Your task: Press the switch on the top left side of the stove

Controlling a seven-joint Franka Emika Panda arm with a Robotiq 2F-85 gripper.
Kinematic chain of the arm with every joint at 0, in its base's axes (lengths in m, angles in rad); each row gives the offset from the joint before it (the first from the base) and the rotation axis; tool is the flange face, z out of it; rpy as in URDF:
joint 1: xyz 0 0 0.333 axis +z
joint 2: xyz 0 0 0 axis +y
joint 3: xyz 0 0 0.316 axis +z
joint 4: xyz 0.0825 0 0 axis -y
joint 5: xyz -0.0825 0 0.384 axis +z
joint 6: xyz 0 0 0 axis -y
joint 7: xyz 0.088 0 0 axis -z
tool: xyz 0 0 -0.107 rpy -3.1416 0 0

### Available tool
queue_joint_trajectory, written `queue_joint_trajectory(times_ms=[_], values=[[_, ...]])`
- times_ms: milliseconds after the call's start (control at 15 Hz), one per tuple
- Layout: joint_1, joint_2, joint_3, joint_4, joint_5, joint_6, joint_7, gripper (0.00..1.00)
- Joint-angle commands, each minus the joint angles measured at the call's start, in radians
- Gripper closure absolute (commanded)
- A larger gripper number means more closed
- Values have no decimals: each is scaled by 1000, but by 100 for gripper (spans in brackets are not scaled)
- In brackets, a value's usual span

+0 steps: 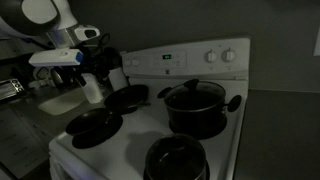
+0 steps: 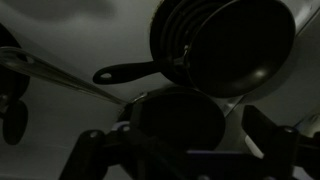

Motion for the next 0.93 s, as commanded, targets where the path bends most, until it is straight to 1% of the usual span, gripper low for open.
queue_joint_trajectory(times_ms=[0, 333, 533, 867], values=[[-1, 0, 1, 2, -1, -3, 1, 0], [12, 35, -26, 21, 21, 76, -111, 0], [21, 77, -45, 49, 41, 114, -191, 0], [27, 185, -63, 143, 96, 107, -325, 0]])
